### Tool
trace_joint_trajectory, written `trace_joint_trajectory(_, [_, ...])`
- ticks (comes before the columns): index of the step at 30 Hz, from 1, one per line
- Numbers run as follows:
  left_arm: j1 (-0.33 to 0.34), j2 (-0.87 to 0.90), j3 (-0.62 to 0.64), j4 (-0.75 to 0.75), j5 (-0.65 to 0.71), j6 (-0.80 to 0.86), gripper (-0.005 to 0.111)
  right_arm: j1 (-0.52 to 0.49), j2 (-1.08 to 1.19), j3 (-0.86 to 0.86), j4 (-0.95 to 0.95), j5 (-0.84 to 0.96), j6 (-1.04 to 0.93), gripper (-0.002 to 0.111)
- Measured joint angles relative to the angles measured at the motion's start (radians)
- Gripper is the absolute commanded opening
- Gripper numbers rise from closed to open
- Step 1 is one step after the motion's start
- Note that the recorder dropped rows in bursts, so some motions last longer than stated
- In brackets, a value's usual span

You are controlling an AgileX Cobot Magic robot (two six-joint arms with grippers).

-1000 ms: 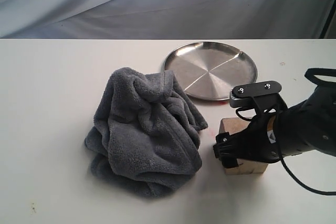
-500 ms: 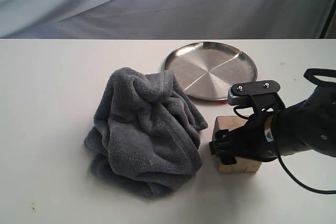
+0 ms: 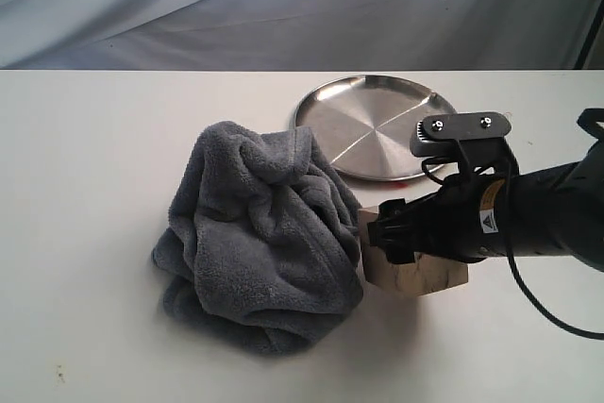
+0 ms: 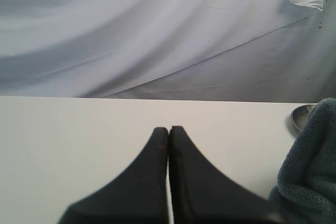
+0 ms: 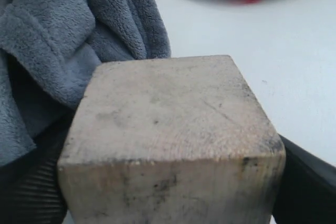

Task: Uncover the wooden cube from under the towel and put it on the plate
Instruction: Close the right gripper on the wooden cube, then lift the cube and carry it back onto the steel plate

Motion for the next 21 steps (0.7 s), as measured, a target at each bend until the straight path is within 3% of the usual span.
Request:
trace_joint_trajectory(9, [0.0, 0.0, 0.0, 0.0, 0.0, 0.0, 0.001, 0.0, 0.0, -0.006, 0.0, -0.028, -0.004, 0.064])
trace_joint_trajectory(21, [0.0, 0.0, 0.0, 0.0, 0.0, 0.0, 0.001, -0.018, 0.002, -0.225, -0.006, -0.024, -0.116, 0.064])
